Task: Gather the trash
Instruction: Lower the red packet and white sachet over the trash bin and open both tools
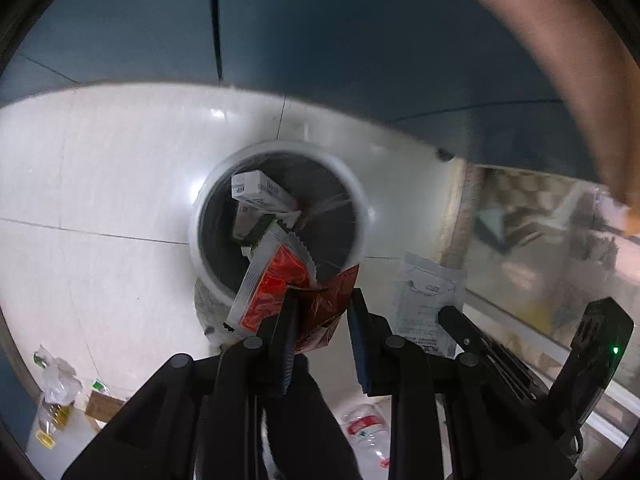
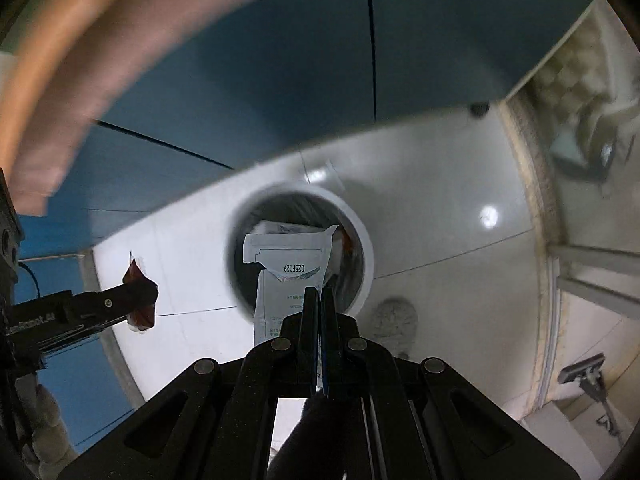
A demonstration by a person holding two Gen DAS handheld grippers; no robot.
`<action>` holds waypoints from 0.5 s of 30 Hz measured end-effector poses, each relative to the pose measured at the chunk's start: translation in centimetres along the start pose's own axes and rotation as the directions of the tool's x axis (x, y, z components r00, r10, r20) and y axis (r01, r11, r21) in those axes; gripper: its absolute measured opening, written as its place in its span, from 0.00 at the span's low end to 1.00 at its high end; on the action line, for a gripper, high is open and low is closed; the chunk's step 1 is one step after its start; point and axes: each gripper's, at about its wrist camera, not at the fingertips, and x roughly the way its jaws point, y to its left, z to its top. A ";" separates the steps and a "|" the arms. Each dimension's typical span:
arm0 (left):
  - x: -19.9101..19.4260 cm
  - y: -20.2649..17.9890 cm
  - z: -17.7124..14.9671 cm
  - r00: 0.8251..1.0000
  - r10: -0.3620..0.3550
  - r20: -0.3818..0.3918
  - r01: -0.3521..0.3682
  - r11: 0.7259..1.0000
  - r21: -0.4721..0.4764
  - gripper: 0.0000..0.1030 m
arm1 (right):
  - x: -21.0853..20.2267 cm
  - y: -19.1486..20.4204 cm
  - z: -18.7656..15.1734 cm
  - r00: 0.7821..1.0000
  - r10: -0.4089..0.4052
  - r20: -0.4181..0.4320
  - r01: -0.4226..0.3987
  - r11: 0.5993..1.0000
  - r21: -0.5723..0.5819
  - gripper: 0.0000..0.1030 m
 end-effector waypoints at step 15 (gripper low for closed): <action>9.4 3.1 1.5 0.993 0.089 -0.078 -0.088 0.996 0.017 0.48 | 16.4 -2.9 2.5 0.988 -0.029 -0.153 0.031 1.000 0.007 0.02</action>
